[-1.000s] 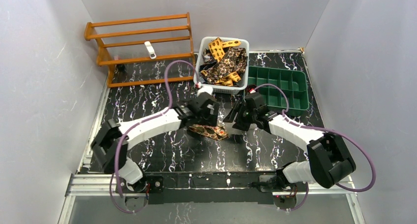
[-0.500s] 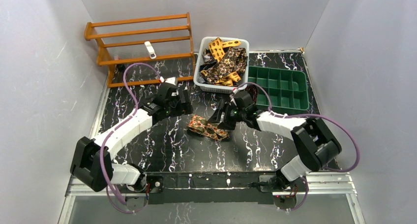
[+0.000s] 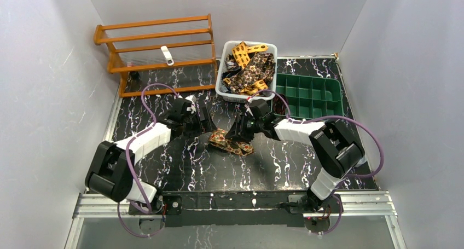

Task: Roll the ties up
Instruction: Roll the tie at the center of the board.

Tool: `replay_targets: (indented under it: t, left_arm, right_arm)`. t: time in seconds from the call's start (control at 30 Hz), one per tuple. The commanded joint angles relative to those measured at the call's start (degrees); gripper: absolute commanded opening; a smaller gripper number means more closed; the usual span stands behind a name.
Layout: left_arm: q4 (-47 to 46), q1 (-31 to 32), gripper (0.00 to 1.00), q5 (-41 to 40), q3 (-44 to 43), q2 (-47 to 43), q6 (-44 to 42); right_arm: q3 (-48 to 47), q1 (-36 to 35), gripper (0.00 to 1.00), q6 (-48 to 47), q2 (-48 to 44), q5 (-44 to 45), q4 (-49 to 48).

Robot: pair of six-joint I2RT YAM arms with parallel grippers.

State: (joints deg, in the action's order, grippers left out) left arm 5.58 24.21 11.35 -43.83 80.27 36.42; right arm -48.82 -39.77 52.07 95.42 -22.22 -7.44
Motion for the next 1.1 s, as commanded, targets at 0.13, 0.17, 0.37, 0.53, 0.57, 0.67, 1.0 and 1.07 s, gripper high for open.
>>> replay_targets:
  t: [0.13, 0.17, 0.37, 0.53, 0.57, 0.67, 1.0, 1.07]
  left_arm:
    - [-3.6, -1.0, 0.95, 4.6, 1.0, 2.8, -1.6]
    - [-4.0, -1.0, 0.95, 5.1, 1.1, 3.1, -1.7]
    - [-9.3, -1.4, 0.96, 9.9, 2.6, 5.7, -2.4]
    - [-11.7, -1.5, 0.95, 13.8, 3.1, 7.5, -3.2]
    - [-11.9, -1.5, 0.95, 14.1, 3.2, 7.9, -3.4]
    - [-13.8, -1.6, 0.95, 16.8, 3.9, 9.2, -3.6]
    - [-14.4, -1.6, 0.87, 23.1, 3.2, 13.9, -6.1]
    - [-14.5, -1.6, 0.84, 24.5, 3.2, 14.8, -6.4]
  right_arm:
    - [0.1, 0.2, 0.44, -2.0, 1.8, 0.9, 1.6]
    - [0.3, 0.3, 0.44, -2.2, 2.0, 0.9, 1.6]
    - [1.2, 1.0, 0.40, -2.8, 2.0, 1.6, 1.7]
    - [2.3, 1.4, 0.38, -3.0, 2.1, 1.4, 1.6]
    - [2.4, 1.4, 0.38, -3.2, 2.1, 1.2, 1.6]
    - [2.5, 1.5, 0.37, -3.3, 2.1, 1.2, 1.6]
    - [2.1, 2.0, 0.37, -3.6, 3.8, 0.8, 2.9]
    - [2.1, 2.0, 0.37, -3.4, 3.9, 1.1, 3.3]
